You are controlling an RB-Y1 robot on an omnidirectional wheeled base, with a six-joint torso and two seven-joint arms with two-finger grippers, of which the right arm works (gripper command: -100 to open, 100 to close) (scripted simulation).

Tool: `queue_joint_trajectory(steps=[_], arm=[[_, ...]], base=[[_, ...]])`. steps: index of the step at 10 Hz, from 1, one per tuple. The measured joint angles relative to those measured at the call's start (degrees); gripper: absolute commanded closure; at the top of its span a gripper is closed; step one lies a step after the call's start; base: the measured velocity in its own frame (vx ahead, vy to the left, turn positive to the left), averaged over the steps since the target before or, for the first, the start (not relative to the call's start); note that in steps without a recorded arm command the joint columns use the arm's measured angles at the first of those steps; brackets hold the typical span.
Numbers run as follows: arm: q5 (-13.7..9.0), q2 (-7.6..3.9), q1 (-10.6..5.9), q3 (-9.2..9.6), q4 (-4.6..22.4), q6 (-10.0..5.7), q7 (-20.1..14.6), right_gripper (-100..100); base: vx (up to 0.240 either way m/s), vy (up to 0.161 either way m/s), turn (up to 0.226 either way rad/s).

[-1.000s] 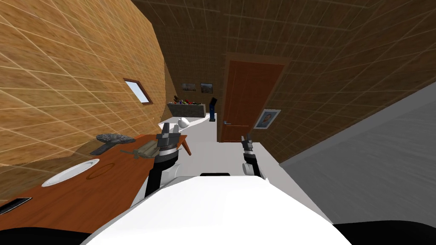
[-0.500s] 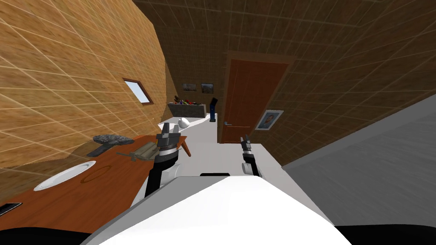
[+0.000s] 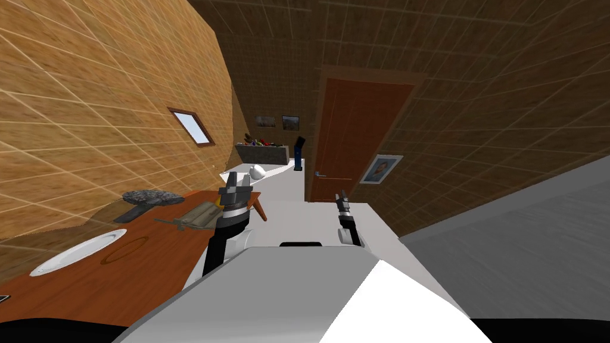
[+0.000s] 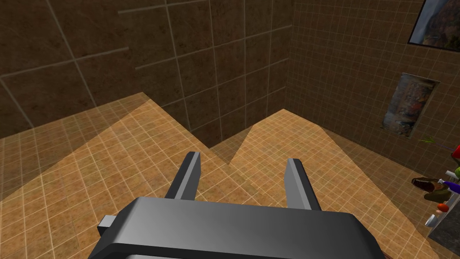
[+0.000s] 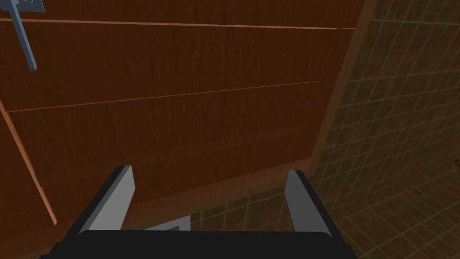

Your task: Pull the door open

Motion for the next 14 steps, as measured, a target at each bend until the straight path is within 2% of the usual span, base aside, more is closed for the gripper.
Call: queue_joint_trajectory(steps=[3, 5, 10, 14], arm=[[0.3, -0.18, -1.26, -0.24, 3.6, -0.63, -0.2, -100], [0.4, -0.47, -3.16, -0.60, 7.7, -1.37, -0.4, -100], [1.0, -0.94, -6.37, -1.24, 16.4, -2.75, -0.9, -100], [1.4, -1.29, -9.14, -1.78, 22.6, -3.22, -1.2, -100]], base=[[0.063, 0.002, 0.017], [0.099, 0.009, 0.025], [0.103, 0.003, 0.026], [0.095, 0.008, 0.024]])
